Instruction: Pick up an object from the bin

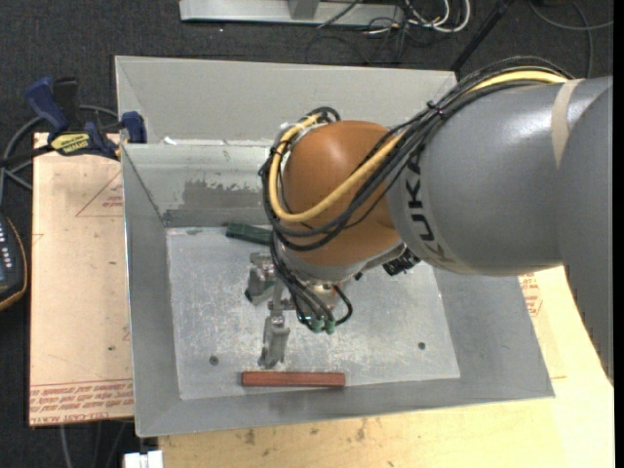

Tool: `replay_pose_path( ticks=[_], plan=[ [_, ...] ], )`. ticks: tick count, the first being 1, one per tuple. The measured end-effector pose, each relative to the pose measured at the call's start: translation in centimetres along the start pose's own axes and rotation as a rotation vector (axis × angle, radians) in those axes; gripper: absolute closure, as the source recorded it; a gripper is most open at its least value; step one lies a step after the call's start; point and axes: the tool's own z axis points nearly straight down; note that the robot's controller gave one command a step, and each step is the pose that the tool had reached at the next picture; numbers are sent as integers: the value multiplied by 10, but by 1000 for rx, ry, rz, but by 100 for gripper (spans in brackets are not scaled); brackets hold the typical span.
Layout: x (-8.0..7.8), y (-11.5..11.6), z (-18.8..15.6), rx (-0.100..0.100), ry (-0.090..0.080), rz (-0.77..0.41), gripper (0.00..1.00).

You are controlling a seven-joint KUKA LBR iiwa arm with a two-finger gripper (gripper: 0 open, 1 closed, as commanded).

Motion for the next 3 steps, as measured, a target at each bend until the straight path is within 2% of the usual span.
replay_pose_path(
  ticks=[1, 3],
  plan=[
    [10, -74, 124, -1, -15, -55, 0],
    [5, -72, 122, -3, -15, -50, 0]
  ],
)
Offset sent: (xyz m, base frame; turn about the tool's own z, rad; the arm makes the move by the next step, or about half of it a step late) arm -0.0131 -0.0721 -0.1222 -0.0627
